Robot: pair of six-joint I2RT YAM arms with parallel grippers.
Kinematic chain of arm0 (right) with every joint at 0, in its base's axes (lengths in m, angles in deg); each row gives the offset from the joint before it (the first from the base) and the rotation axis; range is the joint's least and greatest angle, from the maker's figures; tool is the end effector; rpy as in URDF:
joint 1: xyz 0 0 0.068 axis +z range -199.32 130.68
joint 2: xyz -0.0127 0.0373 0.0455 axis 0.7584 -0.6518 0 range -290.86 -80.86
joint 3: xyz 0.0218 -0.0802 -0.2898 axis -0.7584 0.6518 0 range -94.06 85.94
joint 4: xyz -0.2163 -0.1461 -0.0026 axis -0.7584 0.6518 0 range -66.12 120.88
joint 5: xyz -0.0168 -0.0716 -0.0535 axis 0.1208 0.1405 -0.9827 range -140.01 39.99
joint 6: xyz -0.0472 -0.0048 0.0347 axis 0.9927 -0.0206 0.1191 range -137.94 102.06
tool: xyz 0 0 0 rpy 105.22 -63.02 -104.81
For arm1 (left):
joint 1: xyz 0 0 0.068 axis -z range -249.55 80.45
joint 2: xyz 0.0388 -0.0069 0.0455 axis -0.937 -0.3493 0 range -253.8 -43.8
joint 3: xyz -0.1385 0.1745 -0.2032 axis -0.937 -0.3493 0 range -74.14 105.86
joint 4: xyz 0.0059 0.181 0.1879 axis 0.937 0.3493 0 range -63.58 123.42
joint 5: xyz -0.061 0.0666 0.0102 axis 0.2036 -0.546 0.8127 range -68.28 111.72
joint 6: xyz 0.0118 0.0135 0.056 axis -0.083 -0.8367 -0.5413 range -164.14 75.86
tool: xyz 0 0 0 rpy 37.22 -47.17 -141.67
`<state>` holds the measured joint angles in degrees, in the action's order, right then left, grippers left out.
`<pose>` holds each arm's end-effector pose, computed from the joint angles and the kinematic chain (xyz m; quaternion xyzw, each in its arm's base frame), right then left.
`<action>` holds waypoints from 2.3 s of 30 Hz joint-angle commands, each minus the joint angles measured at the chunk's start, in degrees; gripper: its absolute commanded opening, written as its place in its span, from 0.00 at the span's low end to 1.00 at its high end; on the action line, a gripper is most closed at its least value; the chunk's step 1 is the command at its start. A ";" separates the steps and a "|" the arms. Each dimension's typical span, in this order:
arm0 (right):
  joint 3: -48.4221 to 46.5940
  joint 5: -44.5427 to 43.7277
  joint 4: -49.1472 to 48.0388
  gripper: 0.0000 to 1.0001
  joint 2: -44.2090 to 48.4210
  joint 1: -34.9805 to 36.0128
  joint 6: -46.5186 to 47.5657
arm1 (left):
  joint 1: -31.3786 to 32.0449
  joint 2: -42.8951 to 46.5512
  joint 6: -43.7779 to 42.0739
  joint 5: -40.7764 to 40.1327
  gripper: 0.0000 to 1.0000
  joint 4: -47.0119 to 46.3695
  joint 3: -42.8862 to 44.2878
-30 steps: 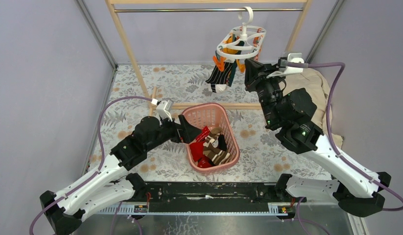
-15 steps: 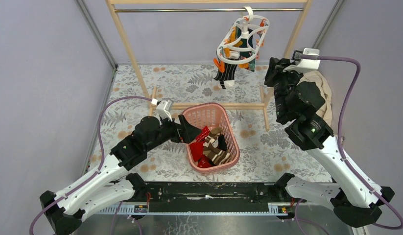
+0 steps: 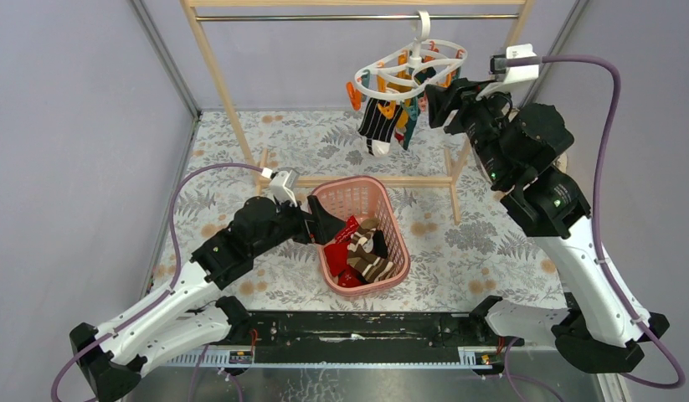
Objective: Remove the socks clipped to the hanger
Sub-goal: Adjust the hanger on the clothesline.
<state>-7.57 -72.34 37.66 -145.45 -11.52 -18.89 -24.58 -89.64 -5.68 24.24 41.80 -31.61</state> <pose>0.1589 0.1028 0.5791 -0.0426 0.6143 0.1475 0.7740 0.1213 -0.1239 0.3325 0.0590 0.8103 -0.4011 0.4231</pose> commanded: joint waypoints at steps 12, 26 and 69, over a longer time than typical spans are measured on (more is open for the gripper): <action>-6.77 12.37 4.44 0.59 -8.89 2.12 -6.88 | 0.29 -0.93 -0.75 -0.42 0.99 -2.51 0.95; -5.36 1.16 1.58 0.56 -9.36 5.97 -8.45 | 0.31 -0.56 -0.96 -0.26 0.99 -2.34 0.90; -31.22 3.74 21.81 0.74 -23.50 -5.48 0.47 | 0.29 -1.42 -1.50 0.83 0.99 0.23 3.12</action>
<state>-37.25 -71.20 58.36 -167.14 -14.64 -16.14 -24.58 -91.44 -6.60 24.31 42.11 -30.94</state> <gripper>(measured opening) 0.741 0.986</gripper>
